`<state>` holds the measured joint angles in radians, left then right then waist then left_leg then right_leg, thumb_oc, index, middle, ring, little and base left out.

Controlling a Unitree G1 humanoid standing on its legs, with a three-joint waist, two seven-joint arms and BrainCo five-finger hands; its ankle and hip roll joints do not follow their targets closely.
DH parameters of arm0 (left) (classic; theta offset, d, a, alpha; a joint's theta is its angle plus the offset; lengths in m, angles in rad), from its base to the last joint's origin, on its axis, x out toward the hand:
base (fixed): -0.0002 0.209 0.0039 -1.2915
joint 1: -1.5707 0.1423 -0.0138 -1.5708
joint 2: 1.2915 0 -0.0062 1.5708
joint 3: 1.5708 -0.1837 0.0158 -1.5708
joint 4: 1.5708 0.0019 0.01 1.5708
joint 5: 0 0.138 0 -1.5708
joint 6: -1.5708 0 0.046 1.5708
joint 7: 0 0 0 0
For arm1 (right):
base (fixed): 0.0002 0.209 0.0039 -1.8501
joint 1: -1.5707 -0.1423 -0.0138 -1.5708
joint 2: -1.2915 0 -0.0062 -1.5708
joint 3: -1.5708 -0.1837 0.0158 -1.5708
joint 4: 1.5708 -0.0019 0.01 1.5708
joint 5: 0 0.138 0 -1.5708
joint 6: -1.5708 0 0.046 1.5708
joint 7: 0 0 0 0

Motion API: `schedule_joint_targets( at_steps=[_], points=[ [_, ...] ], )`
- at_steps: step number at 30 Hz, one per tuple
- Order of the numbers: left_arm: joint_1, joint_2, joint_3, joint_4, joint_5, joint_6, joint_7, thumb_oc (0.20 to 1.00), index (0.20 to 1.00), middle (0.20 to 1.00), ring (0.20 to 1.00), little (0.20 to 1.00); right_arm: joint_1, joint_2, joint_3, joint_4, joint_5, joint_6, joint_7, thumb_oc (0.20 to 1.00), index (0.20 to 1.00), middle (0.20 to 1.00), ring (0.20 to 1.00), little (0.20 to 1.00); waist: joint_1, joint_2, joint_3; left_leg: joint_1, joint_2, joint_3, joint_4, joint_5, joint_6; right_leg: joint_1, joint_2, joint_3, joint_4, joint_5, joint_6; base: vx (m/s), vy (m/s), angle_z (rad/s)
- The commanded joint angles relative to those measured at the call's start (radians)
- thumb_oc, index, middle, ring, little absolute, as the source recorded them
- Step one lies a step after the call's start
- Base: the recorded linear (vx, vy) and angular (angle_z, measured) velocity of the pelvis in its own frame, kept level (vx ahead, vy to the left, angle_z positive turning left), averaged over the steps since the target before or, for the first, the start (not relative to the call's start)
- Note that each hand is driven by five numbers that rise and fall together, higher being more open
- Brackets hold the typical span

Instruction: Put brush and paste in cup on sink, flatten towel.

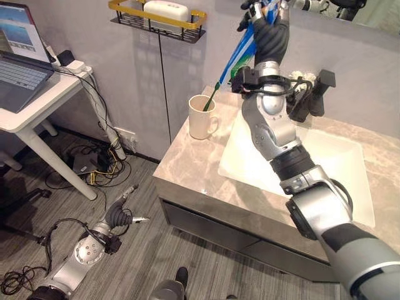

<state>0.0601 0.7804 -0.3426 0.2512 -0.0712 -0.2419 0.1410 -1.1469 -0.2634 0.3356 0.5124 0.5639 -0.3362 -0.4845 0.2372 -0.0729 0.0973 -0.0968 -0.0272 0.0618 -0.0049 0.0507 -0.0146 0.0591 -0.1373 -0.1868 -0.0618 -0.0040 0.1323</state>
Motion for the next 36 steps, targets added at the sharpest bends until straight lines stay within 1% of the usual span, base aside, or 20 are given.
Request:
schedule_joint_targets(
  at_steps=[1, 4, 10, 15, 21, 27, 36],
  points=[
    [0.015, 0.007, 0.001, -0.024, -0.019, -0.054, 0.000, 1.000, 1.000, 1.000, 1.000, 1.000, -0.115, -0.096, 0.003, 0.033, -0.124, -0.013, -0.036, 0.200, 0.200, 0.200, 0.200, 0.200, 0.010, -0.004, -0.075, -0.005, -0.004, -0.010, 0.078, -0.092, -0.015, -0.046, -0.001, 0.024, -0.005, 0.074, 0.013, 0.06, -0.040, 0.19],
    [0.027, 0.000, 0.010, -0.018, -0.022, -0.053, 0.001, 1.000, 1.000, 1.000, 1.000, 1.000, -0.133, -0.128, 0.028, 0.059, -0.178, 0.013, -0.037, 0.200, 0.200, 0.200, 0.200, 0.200, 0.012, -0.002, -0.079, -0.006, -0.010, -0.017, 0.077, -0.096, -0.013, -0.038, -0.004, 0.021, -0.017, 0.076, 0.017, 0.05, -0.024, 0.07],
    [0.036, 0.009, -0.006, -0.015, -0.014, -0.051, -0.008, 1.000, 1.000, 1.000, 1.000, 1.000, -0.139, -0.112, 0.031, 0.125, -0.162, 0.027, -0.024, 0.200, 0.200, 0.200, 0.200, 0.200, 0.030, -0.001, -0.094, -0.008, -0.013, -0.022, 0.041, -0.084, -0.008, -0.048, -0.014, 0.018, -0.025, 0.083, 0.028, 0.05, -0.008, 0.02],
    [0.030, 0.008, -0.010, -0.004, -0.004, -0.052, -0.001, 1.000, 1.000, 1.000, 1.000, 1.000, -0.145, -0.102, 0.023, 0.147, -0.156, 0.026, -0.024, 0.200, 0.200, 0.200, 0.200, 0.200, 0.048, -0.009, -0.100, -0.015, -0.024, -0.044, 0.017, -0.076, -0.004, -0.052, -0.019, 0.010, -0.025, 0.086, 0.035, 0.07, 0.009, 0.07],
    [0.033, -0.008, -0.015, 0.031, -0.005, -0.046, 0.004, 1.000, 1.000, 1.000, 1.000, 1.000, -0.168, -0.078, 0.016, 0.149, -0.114, 0.012, -0.005, 0.200, 0.200, 0.200, 0.200, 0.200, 0.069, -0.022, -0.109, -0.011, -0.045, -0.072, 0.010, -0.080, 0.004, -0.032, -0.036, -0.008, -0.020, 0.102, 0.043, 0.08, 0.013, 0.29],
    [0.049, -0.030, -0.007, 0.051, -0.006, -0.041, 0.009, 1.000, 1.000, 1.000, 1.000, 1.000, -0.171, -0.065, 0.017, 0.150, -0.084, 0.005, 0.009, 0.200, 0.200, 0.200, 0.200, 0.200, 0.076, -0.030, -0.118, 0.001, -0.055, -0.078, 0.006, -0.086, 0.009, -0.017, -0.044, -0.013, -0.020, 0.113, 0.049, 0.03, 0.016, 0.10],
    [0.060, -0.043, -0.002, 0.058, -0.006, -0.041, 0.011, 1.000, 1.000, 1.000, 1.000, 1.000, -0.140, -0.038, 0.029, 0.174, -0.072, 0.012, 0.031, 0.200, 0.200, 0.200, 0.200, 0.200, 0.078, -0.028, -0.121, 0.011, -0.051, -0.075, -0.019, -0.077, 0.010, -0.019, -0.043, -0.005, -0.024, 0.112, 0.049, 0.00, 0.002, 0.01]
  ],
)
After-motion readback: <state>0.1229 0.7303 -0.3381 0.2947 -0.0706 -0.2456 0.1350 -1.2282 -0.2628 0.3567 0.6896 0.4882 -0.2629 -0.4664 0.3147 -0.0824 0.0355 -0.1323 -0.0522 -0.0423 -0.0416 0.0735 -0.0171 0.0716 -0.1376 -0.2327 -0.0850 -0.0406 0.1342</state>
